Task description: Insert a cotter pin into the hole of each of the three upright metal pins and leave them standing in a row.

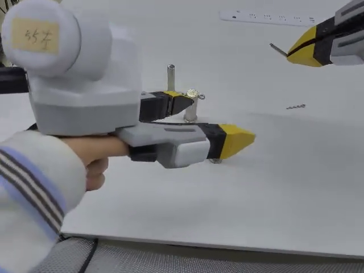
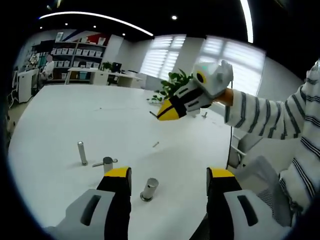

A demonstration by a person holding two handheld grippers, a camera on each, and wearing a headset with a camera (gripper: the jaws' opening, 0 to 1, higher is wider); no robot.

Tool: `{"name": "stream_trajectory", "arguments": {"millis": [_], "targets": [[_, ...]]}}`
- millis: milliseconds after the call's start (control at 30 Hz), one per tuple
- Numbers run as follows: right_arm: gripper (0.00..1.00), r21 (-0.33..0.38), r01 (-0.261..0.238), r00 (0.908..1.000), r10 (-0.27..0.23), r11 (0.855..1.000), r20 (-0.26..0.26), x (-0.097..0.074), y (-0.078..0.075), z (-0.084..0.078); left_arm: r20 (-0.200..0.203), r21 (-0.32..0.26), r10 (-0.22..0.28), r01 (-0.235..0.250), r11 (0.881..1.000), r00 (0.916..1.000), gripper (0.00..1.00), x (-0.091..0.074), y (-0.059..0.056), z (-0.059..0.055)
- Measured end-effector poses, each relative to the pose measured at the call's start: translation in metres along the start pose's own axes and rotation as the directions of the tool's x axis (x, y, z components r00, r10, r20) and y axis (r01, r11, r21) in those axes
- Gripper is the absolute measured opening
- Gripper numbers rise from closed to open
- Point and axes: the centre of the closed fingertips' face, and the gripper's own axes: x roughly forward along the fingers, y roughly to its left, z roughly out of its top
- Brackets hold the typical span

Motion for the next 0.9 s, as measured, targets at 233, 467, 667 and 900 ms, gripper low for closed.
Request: {"name": "stream_trajectory", "arguments": {"millis": [233, 467, 667, 900], "targets": [[0.00, -0.029, -0.016, 0.9983, 0.018, 0.999, 0.056, -0.010, 0.030, 0.016, 0.021, -0.053, -0.026, 0.027, 0.998, 0.9995, 0.51, 0.007, 0.002, 0.007], [0.00, -0.045, -0.021, 0.9941, 0.026, 0.999, 0.106, -0.017, 0.058, 0.036, 0.019, -0.134, -0.062, 0.064, 0.989, 0.9979, 0.42, 0.012, -0.002, 0.009], [0.00, -0.064, -0.032, 0.9877, 0.042, 0.997, 0.151, -0.019, 0.076, 0.056, 0.040, -0.170, -0.090, 0.095, 0.981, 0.9952, 0.39, 0.016, -0.005, 0.017], [0.00, -0.093, -0.076, 0.9831, 0.090, 0.993, 0.159, -0.013, 0.094, 0.062, 0.053, -0.191, -0.117, 0.125, 0.974, 0.9918, 0.23, 0.016, -0.011, 0.021]]}}
